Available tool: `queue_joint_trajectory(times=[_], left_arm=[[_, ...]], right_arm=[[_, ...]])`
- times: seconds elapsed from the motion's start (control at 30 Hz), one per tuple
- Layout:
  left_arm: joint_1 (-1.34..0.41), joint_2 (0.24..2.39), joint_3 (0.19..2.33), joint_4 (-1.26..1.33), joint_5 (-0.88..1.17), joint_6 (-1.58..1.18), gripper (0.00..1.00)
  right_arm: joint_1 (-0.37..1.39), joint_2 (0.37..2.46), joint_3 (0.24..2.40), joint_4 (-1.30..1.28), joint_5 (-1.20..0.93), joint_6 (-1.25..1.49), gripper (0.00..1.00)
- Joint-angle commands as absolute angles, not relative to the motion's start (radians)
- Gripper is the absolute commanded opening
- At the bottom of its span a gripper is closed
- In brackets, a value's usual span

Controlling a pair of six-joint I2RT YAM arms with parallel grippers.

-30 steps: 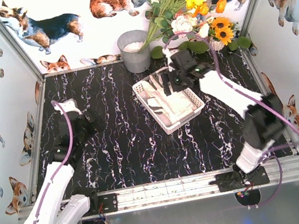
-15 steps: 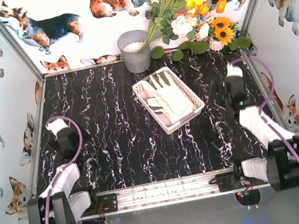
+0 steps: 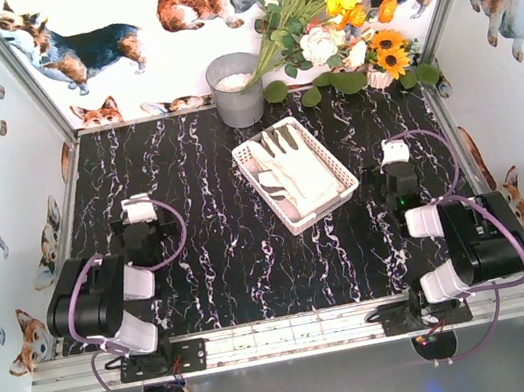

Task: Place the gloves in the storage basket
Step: Reset both arms

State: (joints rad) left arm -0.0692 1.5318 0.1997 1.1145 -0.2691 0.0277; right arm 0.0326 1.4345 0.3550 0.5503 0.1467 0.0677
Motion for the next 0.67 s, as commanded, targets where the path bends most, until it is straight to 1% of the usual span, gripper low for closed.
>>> queue_joint_trajectory(times=[0.0, 0.03, 0.07, 0.1, 0.13, 0.2, 0.23, 0.33, 0.47, 0.63], left_arm=[[-0.075, 1.563, 0.277, 1.17, -0.285, 0.08, 1.0], [-0.066, 1.565, 0.294, 1.131, -0.321, 0.051, 1.0], [-0.054, 1.552, 0.308, 1.082, -0.361, 0.013, 1.0], [-0.042, 1.556, 0.304, 1.101, -0.358, 0.002, 1.0], [-0.044, 1.564, 0.301, 1.12, -0.367, 0.011, 1.0], [-0.045, 1.557, 0.299, 1.109, -0.366, 0.005, 1.0], [-0.045, 1.558, 0.295, 1.12, -0.364, 0.008, 1.0], [-0.045, 1.557, 0.294, 1.123, -0.364, 0.007, 1.0], [-0.045, 1.558, 0.297, 1.121, -0.355, 0.011, 1.0], [-0.046, 1.559, 0.298, 1.118, -0.353, 0.012, 1.0]], right_arm=[[0.038, 1.475, 0.299, 0.925, 0.041, -0.022, 0.93], [0.038, 1.471, 0.3, 0.913, 0.038, -0.025, 0.99], [0.038, 1.442, 0.318, 0.813, 0.037, -0.024, 1.0], [0.038, 1.422, 0.358, 0.724, 0.038, -0.015, 1.0], [0.034, 1.431, 0.361, 0.731, 0.038, -0.006, 1.0], [0.032, 1.473, 0.324, 0.868, 0.066, -0.001, 1.0], [0.032, 1.47, 0.323, 0.871, 0.067, -0.001, 1.0], [0.032, 1.435, 0.347, 0.77, 0.065, 0.003, 1.0], [0.032, 1.463, 0.323, 0.857, 0.067, 0.0, 1.0], [0.031, 1.462, 0.324, 0.852, 0.067, 0.0, 1.0]])
